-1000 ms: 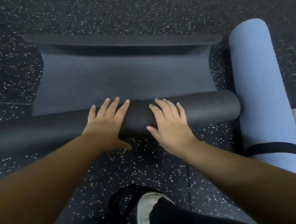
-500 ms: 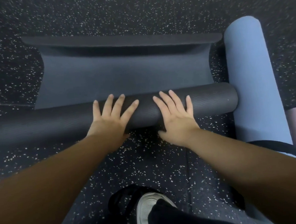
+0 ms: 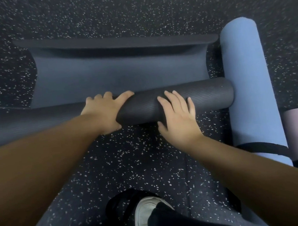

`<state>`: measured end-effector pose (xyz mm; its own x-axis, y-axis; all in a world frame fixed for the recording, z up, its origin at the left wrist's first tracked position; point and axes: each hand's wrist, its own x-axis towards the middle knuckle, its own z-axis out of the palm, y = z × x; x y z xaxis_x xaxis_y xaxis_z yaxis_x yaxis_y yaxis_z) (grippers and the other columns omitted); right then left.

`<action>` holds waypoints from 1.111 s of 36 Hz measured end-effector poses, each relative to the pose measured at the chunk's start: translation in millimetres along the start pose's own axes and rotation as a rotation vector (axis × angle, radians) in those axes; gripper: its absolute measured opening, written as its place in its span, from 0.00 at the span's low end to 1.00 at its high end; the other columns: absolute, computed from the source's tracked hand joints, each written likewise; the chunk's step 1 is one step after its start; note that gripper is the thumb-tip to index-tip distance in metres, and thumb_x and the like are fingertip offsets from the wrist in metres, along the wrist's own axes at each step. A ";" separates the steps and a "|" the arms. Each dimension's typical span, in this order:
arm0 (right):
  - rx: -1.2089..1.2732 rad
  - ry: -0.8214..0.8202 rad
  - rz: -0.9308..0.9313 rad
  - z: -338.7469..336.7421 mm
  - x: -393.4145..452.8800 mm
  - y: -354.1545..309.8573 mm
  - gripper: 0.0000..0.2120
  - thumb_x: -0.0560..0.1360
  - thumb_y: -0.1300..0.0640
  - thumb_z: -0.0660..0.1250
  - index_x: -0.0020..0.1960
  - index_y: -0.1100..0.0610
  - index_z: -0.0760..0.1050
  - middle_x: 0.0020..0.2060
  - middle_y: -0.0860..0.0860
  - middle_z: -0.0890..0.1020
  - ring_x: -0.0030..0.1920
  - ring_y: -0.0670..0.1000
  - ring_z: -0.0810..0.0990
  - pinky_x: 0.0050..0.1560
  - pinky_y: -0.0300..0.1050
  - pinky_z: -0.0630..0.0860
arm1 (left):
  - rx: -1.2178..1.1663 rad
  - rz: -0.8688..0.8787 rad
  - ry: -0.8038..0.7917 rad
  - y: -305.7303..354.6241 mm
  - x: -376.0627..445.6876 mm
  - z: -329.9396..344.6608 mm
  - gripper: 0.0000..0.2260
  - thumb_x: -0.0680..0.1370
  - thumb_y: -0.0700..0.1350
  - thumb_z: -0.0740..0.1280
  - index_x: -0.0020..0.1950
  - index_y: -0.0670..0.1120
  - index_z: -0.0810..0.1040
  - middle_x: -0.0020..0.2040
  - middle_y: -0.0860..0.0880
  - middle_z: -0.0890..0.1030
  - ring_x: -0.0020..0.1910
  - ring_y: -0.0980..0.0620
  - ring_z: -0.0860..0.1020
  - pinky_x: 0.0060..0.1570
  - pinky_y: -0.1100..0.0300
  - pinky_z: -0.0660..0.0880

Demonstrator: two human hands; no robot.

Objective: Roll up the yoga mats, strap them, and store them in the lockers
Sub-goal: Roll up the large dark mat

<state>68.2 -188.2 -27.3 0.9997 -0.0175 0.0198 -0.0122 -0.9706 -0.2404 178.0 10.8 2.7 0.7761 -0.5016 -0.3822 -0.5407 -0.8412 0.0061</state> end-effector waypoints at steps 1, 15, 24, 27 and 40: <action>-0.005 0.038 -0.022 4.1 -5.9 0.7 0.33 0.74 0.54 0.68 0.76 0.58 0.61 0.75 0.56 0.61 0.77 0.56 0.53 0.74 0.62 0.45 | -0.015 0.003 -0.014 -0.1 -3.1 0.2 0.44 0.72 0.57 0.72 0.72 0.66 0.40 0.66 0.45 0.68 0.63 0.42 0.70 0.62 0.45 0.66; 0.030 0.290 -0.265 28.1 -66.6 -7.0 0.21 0.73 0.50 0.61 0.64 0.58 0.67 0.60 0.54 0.69 0.61 0.56 0.70 0.69 0.58 0.59 | -0.155 0.147 -0.307 0.7 -58.9 8.8 0.44 0.68 0.55 0.74 0.71 0.70 0.45 0.61 0.49 0.69 0.59 0.43 0.74 0.59 0.48 0.71; -0.081 0.298 -0.304 29.8 -73.2 -7.5 0.20 0.76 0.52 0.59 0.65 0.59 0.68 0.57 0.59 0.79 0.62 0.58 0.70 0.69 0.58 0.59 | -0.148 0.199 -0.336 -9.7 -63.0 20.8 0.51 0.68 0.64 0.73 0.74 0.68 0.36 0.68 0.50 0.66 0.66 0.48 0.68 0.64 0.52 0.68; -0.167 0.251 -0.303 30.5 -66.0 -4.3 0.22 0.77 0.51 0.58 0.67 0.58 0.67 0.59 0.58 0.78 0.64 0.57 0.70 0.69 0.58 0.59 | -0.035 0.223 -0.224 -9.4 -63.5 28.8 0.50 0.68 0.70 0.66 0.77 0.59 0.36 0.73 0.52 0.61 0.70 0.50 0.64 0.67 0.54 0.65; -0.252 0.239 -0.203 22.9 3.6 0.3 0.21 0.79 0.47 0.53 0.62 0.55 0.79 0.54 0.52 0.81 0.55 0.57 0.78 0.60 0.57 0.64 | 0.029 0.311 0.329 11.5 -65.8 52.2 0.36 0.66 0.47 0.77 0.70 0.50 0.65 0.68 0.41 0.73 0.67 0.41 0.72 0.61 0.35 0.70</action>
<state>72.4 -183.1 -49.5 0.9490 0.1547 0.2747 0.1504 -0.9879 0.0369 103.8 44.6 -20.3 0.6345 -0.7711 -0.0526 -0.7698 -0.6366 0.0466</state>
